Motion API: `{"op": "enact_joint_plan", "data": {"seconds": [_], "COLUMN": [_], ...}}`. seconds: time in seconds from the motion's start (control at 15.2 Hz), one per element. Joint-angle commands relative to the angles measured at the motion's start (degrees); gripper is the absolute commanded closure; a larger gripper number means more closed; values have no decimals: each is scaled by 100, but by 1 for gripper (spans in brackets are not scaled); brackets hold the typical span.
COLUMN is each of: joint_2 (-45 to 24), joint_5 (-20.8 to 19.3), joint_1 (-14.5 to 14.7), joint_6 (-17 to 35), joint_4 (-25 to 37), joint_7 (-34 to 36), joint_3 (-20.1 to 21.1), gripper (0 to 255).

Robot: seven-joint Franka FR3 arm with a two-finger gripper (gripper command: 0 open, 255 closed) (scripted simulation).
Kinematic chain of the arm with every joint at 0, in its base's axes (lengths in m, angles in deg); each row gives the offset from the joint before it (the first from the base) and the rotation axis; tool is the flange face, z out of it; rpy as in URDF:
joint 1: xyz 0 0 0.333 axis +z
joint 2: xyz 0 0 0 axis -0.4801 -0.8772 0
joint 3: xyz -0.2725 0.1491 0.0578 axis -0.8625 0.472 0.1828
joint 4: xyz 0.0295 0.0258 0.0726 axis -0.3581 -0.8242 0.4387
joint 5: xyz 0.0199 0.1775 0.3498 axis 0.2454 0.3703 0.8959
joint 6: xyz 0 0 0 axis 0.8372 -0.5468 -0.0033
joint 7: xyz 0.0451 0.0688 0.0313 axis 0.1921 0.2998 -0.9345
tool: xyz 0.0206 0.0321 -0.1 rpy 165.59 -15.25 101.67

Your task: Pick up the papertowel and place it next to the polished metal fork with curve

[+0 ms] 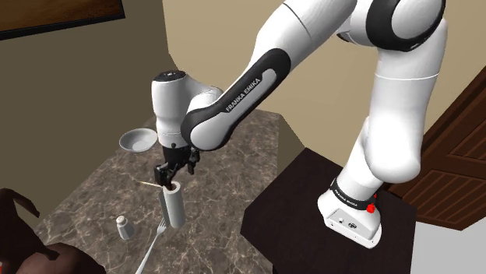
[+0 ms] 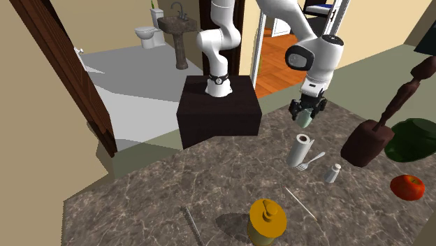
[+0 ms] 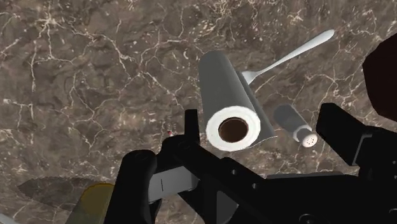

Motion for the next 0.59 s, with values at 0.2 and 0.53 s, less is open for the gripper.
{"op": "enact_joint_plan", "data": {"seconds": [0.2,0.53], "joint_2": [-1218,-1497], "joint_5": [-120,-231], "joint_1": [-289,-220], "joint_6": [-2,214], "joint_4": [839,878], "joint_7": [-1387,-1366], "joint_3": [24,-48], "gripper": [0,0]}}
